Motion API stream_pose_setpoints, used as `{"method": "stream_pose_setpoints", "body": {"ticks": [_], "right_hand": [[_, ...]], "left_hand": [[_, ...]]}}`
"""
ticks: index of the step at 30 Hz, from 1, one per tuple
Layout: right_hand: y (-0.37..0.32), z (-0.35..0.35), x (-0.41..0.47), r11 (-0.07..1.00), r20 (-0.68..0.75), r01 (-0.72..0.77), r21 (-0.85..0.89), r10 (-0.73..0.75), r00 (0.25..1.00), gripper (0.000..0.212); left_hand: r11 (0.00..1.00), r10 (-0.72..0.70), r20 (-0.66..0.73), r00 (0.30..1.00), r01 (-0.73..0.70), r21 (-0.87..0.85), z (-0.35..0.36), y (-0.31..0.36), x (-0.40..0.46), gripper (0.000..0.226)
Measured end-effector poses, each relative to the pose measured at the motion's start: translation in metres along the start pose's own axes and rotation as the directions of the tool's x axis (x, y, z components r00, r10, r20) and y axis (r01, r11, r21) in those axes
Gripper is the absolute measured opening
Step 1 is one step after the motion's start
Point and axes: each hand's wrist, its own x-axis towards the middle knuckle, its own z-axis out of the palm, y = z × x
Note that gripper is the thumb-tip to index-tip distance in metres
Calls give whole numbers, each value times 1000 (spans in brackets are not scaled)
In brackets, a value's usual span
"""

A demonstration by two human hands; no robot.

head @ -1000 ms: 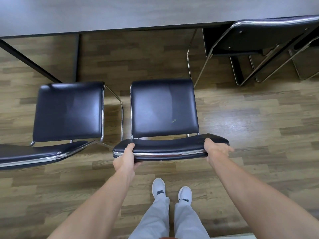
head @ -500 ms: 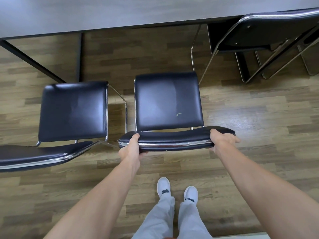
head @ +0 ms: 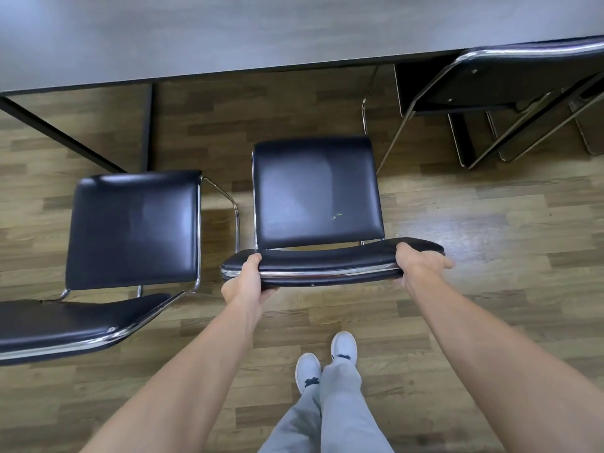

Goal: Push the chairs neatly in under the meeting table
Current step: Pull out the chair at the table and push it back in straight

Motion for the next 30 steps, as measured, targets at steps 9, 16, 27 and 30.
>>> {"method": "stream_pose_setpoints", "body": {"ticks": [9, 16, 27, 30], "right_hand": [[-50, 22, 14, 999, -4, 37, -8, -37, 999, 68], [-93, 44, 21, 999, 37, 38, 17, -39, 999, 69], [-142, 64, 25, 999, 41, 28, -36, -26, 999, 71], [-151, 70, 24, 999, 60, 33, -30, -32, 998, 79]], "left_hand": [[1000, -6, 13, 1000, 7, -21, 38, 40, 6, 39], [1000, -1, 8, 1000, 2, -29, 71, 76, 10, 44], [998, 0, 23, 1000, 1, -56, 105, 115, 16, 46], [998, 4, 33, 999, -1, -66, 111, 124, 17, 41]]}}
